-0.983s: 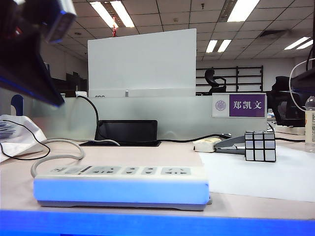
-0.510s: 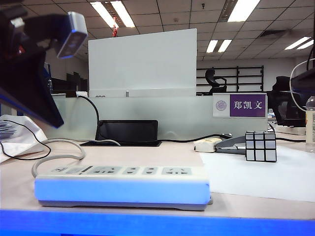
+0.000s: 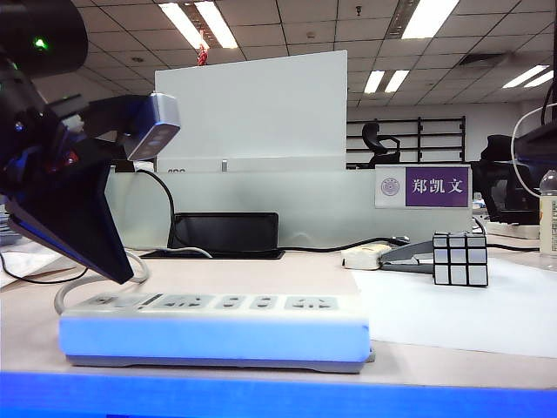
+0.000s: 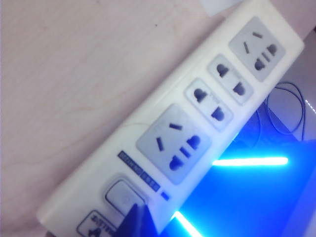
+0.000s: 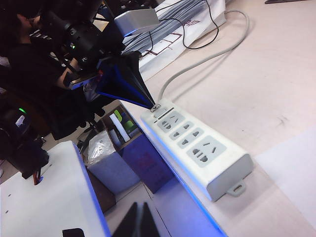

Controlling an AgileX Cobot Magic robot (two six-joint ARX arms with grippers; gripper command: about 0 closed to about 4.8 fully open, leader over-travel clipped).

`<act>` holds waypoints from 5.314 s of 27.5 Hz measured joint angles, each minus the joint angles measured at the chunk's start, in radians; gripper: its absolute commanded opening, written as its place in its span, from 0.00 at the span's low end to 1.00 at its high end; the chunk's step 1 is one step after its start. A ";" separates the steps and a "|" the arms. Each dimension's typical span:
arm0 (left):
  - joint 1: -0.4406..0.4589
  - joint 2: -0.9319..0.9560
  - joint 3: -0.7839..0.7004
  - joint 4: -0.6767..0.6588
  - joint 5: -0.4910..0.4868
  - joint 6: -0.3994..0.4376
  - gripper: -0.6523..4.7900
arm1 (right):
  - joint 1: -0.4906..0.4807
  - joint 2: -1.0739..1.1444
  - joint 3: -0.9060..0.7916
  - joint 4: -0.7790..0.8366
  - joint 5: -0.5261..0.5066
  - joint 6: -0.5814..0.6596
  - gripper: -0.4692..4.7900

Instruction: Press the button on the power strip.

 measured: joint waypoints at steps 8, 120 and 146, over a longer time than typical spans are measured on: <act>-0.003 0.034 0.000 0.030 -0.010 0.000 0.11 | 0.000 0.000 0.000 0.000 0.000 -0.003 0.09; -0.010 -1.341 -0.536 0.120 -0.732 -0.488 0.11 | -0.002 -0.008 -0.002 0.166 0.653 -0.187 0.09; -0.009 -1.343 -0.538 0.097 -0.732 -0.488 0.11 | -0.001 -0.008 -0.002 0.164 0.811 -0.190 0.09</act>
